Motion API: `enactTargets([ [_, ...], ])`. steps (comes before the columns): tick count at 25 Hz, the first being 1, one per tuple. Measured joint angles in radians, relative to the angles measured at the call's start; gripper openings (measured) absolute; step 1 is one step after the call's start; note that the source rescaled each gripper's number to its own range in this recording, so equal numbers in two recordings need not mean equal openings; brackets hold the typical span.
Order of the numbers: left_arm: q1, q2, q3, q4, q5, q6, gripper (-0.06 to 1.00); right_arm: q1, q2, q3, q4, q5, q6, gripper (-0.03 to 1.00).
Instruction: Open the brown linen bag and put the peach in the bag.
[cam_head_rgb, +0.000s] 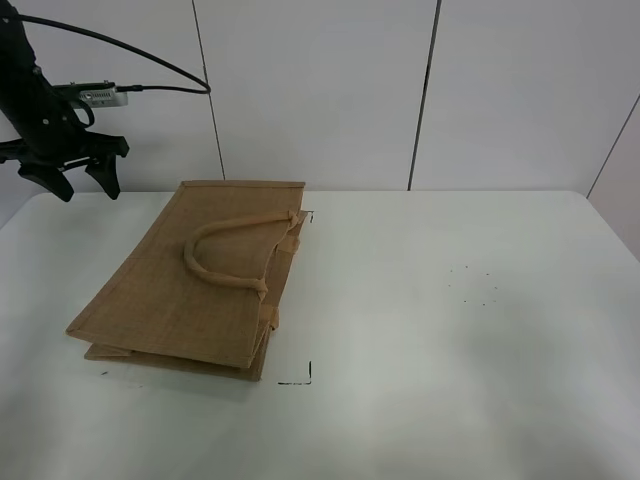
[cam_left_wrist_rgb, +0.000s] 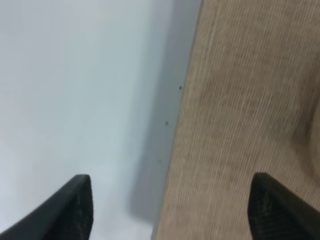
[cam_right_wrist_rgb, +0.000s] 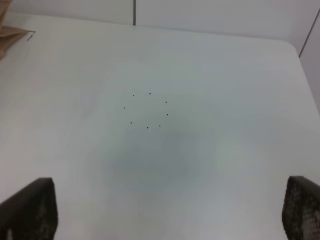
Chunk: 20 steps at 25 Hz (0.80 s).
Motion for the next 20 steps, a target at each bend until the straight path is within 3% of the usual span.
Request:
enactTargets([
  [7,0.000,-0.241,0.250,-0.006,-0.011,0.000,0.91,0.000,0.000,0.000,0.000,0.000,0.000,1.00],
  [20,0.000,-0.932,0.944,-0.006,-0.014,0.001,0.91,0.000,0.000,0.000,0.000,0.000,0.000,1.00],
])
